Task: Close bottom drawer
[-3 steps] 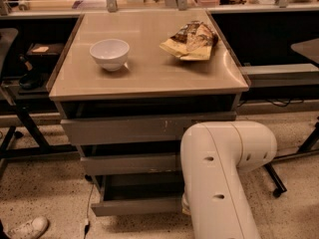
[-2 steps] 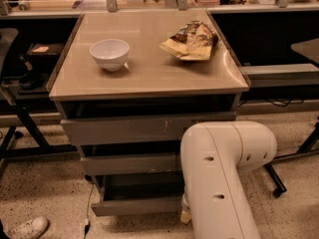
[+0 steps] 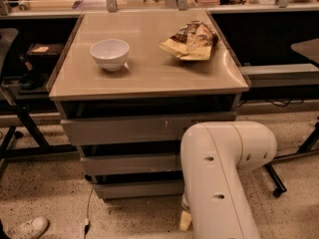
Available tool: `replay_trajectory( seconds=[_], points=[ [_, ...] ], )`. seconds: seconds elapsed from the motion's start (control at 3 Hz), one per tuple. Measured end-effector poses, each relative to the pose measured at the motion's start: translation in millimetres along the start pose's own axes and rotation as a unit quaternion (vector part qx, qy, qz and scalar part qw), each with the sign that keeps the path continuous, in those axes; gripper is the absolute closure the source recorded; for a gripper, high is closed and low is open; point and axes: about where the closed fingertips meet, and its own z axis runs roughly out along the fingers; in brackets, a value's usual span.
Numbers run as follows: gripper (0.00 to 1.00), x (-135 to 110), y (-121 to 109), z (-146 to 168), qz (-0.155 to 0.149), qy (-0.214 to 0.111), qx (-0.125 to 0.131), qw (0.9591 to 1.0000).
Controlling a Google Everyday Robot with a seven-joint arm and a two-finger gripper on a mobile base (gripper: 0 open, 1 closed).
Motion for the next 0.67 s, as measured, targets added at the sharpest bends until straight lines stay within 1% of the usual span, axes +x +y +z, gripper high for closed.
replay_trajectory(
  seconds=[0.33,0.67],
  points=[
    [0.0,23,10,-18,0.038,0.008,0.004,0.9992],
    [0.0,59,6,-69,0.128,0.017,0.043,0.9907]
  ],
)
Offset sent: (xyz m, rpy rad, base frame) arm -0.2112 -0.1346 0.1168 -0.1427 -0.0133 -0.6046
